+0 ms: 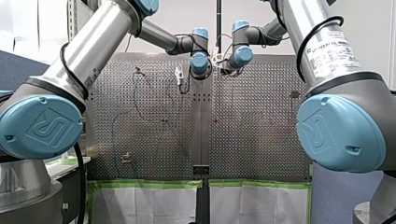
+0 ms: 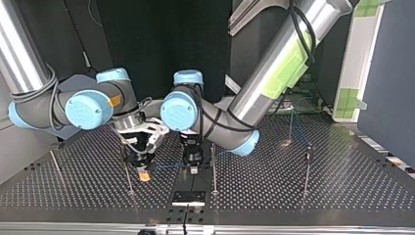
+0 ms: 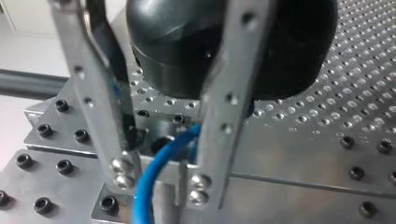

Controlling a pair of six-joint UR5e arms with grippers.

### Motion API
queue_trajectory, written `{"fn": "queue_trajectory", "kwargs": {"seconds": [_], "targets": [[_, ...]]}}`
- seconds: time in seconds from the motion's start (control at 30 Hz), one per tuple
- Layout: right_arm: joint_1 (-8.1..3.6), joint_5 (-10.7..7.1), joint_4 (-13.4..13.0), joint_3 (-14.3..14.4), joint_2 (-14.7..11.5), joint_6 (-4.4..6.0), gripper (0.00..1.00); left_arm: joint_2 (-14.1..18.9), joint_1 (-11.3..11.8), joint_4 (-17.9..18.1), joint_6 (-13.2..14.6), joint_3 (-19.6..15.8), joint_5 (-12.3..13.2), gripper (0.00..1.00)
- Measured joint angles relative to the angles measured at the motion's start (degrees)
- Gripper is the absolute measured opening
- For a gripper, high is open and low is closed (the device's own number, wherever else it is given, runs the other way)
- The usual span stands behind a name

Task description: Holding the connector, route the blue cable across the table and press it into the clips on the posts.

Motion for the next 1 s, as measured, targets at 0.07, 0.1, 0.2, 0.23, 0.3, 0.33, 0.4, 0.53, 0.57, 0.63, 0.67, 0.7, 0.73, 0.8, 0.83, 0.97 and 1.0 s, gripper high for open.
{"fn": "queue_trajectory", "kwargs": {"seconds": [0.07,0.1,0.2,0.23,0.3,0.33,0.4,0.53,0.57,0.63,0.67,0.7,0.73,0.8,0.83,0.97,1.0], "targets": [[0.06,0.02,0.00,0.00,0.00,0.00,0.00,0.00,-0.17,-0.29,-0.16,-0.04,-0.70,0.00],[0.10,0.03,0.02,0.01,0.01,0.00,0.00,0.00,-0.24,-0.41,-0.24,-0.12,-0.88,0.00],[0.28,0.06,0.06,0.15,0.04,-0.04,0.00,0.00,-0.51,-0.94,-0.45,-0.64,-1.25,0.00],[0.33,0.06,0.06,0.24,0.04,-0.05,0.00,0.05,-0.65,-1.15,-0.52,-1.02,-1.41,0.00],[0.46,0.05,0.06,0.53,0.05,-0.07,0.00,0.41,-0.88,-1.12,-0.61,-1.81,-1.76,0.00],[0.52,0.05,0.05,0.73,0.05,-0.07,0.00,0.86,-1.00,-0.81,-0.66,-2.46,-1.93,0.00],[0.61,0.05,0.02,1.21,0.06,-0.05,0.00,1.76,-1.15,0.01,-0.74,-3.52,-2.00,0.00],[0.76,0.01,0.03,2.12,0.06,-0.05,0.00,4.09,-1.32,2.26,-0.97,-6.01,-2.17,0.00],[0.83,0.00,0.04,2.34,0.05,-0.06,0.00,4.63,-1.34,2.81,-1.04,-6.54,-2.18,0.00],[0.91,0.06,0.05,2.85,0.05,-0.07,0.00,5.85,-1.34,4.07,-1.25,-7.84,-2.29,0.00],[0.94,0.05,0.06,3.09,0.05,-0.07,0.00,6.23,-1.30,4.60,-1.35,-8.38,-2.29,0.00],[1.01,0.03,0.07,3.39,0.04,-0.07,0.00,6.51,-1.24,5.14,-1.48,-8.89,-2.25,0.00],[1.06,0.02,0.07,3.58,0.03,-0.07,0.00,6.77,-1.11,5.76,-1.73,-9.54,-2.15,0.00],[1.20,-0.02,0.08,3.90,0.01,-0.07,0.00,6.97,-0.88,6.74,-2.16,-10.49,-1.89,0.00],[1.26,-0.02,0.09,3.98,0.01,-0.08,0.00,7.05,-0.71,7.38,-2.40,-11.14,-1.67,0.00],[1.55,-0.03,0.14,4.13,-0.04,-0.09,0.00,7.09,-0.18,9.52,-2.66,-13.30,-0.61,0.00],[1.67,-0.04,0.15,4.13,-0.07,-0.09,0.00,7.08,-0.06,10.01,-2.71,-13.78,-0.47,0.00]]}}
